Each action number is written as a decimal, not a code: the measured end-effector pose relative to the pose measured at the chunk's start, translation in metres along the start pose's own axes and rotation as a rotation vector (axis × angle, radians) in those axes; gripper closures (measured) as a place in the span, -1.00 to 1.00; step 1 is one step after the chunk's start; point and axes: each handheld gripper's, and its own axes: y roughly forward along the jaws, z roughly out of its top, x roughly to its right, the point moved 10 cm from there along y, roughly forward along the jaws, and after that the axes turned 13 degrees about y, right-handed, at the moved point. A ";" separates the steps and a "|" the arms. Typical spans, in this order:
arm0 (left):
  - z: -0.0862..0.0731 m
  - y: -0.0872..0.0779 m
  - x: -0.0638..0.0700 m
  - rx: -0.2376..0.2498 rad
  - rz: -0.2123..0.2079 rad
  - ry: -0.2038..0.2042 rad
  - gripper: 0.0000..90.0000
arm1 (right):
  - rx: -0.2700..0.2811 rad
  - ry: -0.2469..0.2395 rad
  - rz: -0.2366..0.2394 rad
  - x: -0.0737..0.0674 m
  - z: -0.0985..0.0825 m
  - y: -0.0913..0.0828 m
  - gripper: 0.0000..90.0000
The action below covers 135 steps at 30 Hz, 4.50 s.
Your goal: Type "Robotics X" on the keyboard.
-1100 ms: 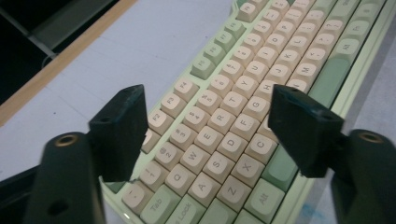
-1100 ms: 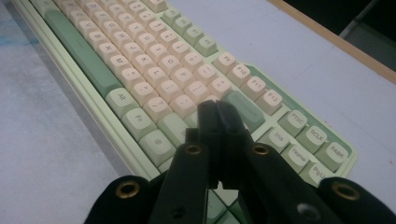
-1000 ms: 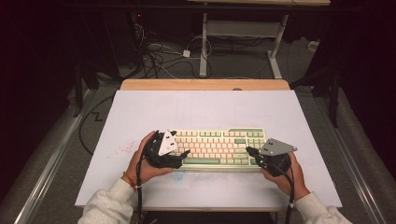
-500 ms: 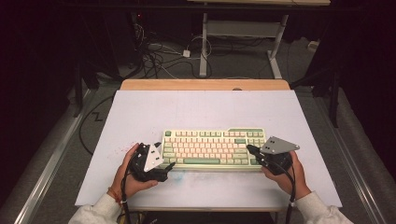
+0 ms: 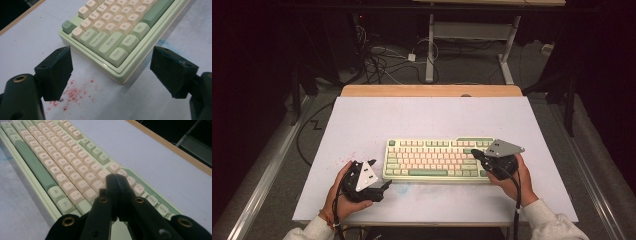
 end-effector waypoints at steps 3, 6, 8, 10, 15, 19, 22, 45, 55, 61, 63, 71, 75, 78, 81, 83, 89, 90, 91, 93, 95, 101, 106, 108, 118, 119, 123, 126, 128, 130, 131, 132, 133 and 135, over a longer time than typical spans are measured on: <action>0.000 -0.001 -0.001 0.005 -0.003 -0.005 -0.62 | -0.004 -0.002 0.005 -0.003 0.004 0.007 1.00; -0.001 0.000 -0.001 0.002 -0.005 -0.005 -0.62 | -0.008 -0.003 0.009 -0.004 0.007 0.012 1.00; -0.002 0.001 0.000 -0.003 -0.006 -0.002 -0.62 | -0.010 -0.004 0.011 -0.004 0.009 0.016 1.00; -0.002 0.001 0.000 -0.003 -0.013 -0.004 -0.62 | -0.012 -0.004 0.009 -0.004 0.011 0.021 1.00; -0.002 0.002 0.000 -0.010 -0.013 0.003 -0.62 | -0.023 0.003 0.012 -0.005 0.014 0.032 1.00; -0.003 0.003 0.001 -0.014 -0.017 -0.001 -0.62 | -0.042 0.005 0.020 -0.009 0.015 0.042 1.00; -0.003 0.003 0.000 -0.012 -0.015 -0.004 -0.62 | -0.059 0.004 0.028 -0.012 0.013 0.049 1.00; -0.004 0.004 0.003 -0.020 -0.030 0.005 -0.63 | -0.134 -0.038 0.066 -0.042 0.004 0.082 1.00; -0.005 0.005 0.004 -0.025 -0.036 0.006 -0.62 | -0.124 -0.029 0.077 -0.044 0.005 0.074 1.00; -0.004 0.006 0.004 -0.026 -0.037 0.010 -0.62 | -0.066 -0.006 0.087 -0.042 0.015 0.059 1.00; -0.004 0.006 0.005 -0.026 -0.038 0.010 -0.63 | -0.042 -0.003 0.087 -0.041 0.018 0.055 1.00; -0.004 0.006 0.005 -0.026 -0.037 0.010 -0.63 | 0.023 0.006 0.086 -0.039 0.026 0.039 0.79; -0.004 0.006 0.004 -0.027 -0.038 0.007 -0.62 | 0.056 0.013 0.084 -0.039 0.028 0.029 0.40; -0.004 0.006 0.004 -0.029 -0.039 0.006 -0.62 | 0.083 0.013 0.077 -0.037 0.030 0.019 0.10; -0.004 0.006 0.004 -0.029 -0.039 0.011 -0.62 | 0.118 0.031 0.064 -0.032 0.029 0.009 -0.08; -0.003 0.006 0.004 -0.028 -0.039 0.005 -0.62 | 0.123 0.034 0.048 -0.028 0.026 0.004 -0.21; -0.002 0.007 0.004 -0.025 -0.039 -0.006 -0.62 | 0.145 0.033 0.008 -0.021 0.016 -0.013 -0.34; -0.002 0.006 0.004 -0.020 -0.043 -0.015 -0.61 | 0.151 0.034 0.008 -0.021 0.014 -0.016 -0.38; -0.001 0.006 0.004 -0.013 -0.046 -0.025 -0.59 | 0.157 0.041 0.015 -0.021 0.011 -0.019 -0.39; 0.001 0.004 0.003 -0.004 -0.042 -0.039 -0.58 | 0.161 0.040 0.004 -0.020 0.005 -0.024 -0.44; 0.003 0.002 0.001 0.009 -0.045 -0.051 -0.53 | 0.169 0.027 -0.020 -0.018 -0.001 -0.029 -0.46; 0.010 -0.003 -0.001 0.027 -0.046 -0.054 -0.14 | 0.170 0.036 -0.040 -0.018 -0.021 -0.042 -0.47; 0.016 -0.006 0.002 0.034 -0.107 -0.089 0.46 | 0.150 0.039 -0.043 -0.021 -0.038 -0.048 -0.47; 0.017 -0.005 0.002 0.015 -0.112 -0.083 0.67 | 0.149 0.040 -0.036 -0.023 -0.041 -0.049 -0.47; 0.043 0.007 0.010 0.002 -0.176 -0.014 0.95 | 0.122 -0.006 -0.047 -0.031 -0.049 -0.045 -0.47; 0.047 0.010 0.011 0.006 -0.196 -0.016 0.95 | 0.117 -0.009 -0.041 -0.032 -0.050 -0.044 -0.47; 0.061 0.022 0.017 -0.006 -0.236 0.003 0.95 | 0.105 -0.033 -0.054 -0.033 -0.052 -0.041 -0.47; 0.072 0.031 0.021 -0.007 -0.275 0.016 0.95 | 0.100 -0.052 -0.073 -0.030 -0.052 -0.040 -0.47; 0.080 0.037 0.019 -0.012 -0.275 0.024 0.95 | 0.099 -0.049 -0.067 -0.030 -0.052 -0.040 -0.47; 0.086 0.043 0.018 -0.023 -0.281 0.030 0.95 | 0.098 -0.046 -0.070 -0.028 -0.052 -0.039 -0.47; 0.089 0.048 0.018 -0.029 -0.286 0.032 0.95 | 0.097 -0.044 -0.069 -0.028 -0.052 -0.039 -0.47; 0.091 0.050 0.019 -0.033 -0.290 0.037 0.95 | 0.096 -0.047 -0.071 -0.028 -0.052 -0.038 -0.47; 0.093 0.053 0.019 -0.036 -0.289 0.042 0.95 | 0.092 -0.050 -0.069 -0.028 -0.053 -0.038 -0.47; 0.097 0.057 0.020 -0.037 -0.296 0.041 0.95 | 0.090 -0.064 -0.071 -0.027 -0.053 -0.038 -0.47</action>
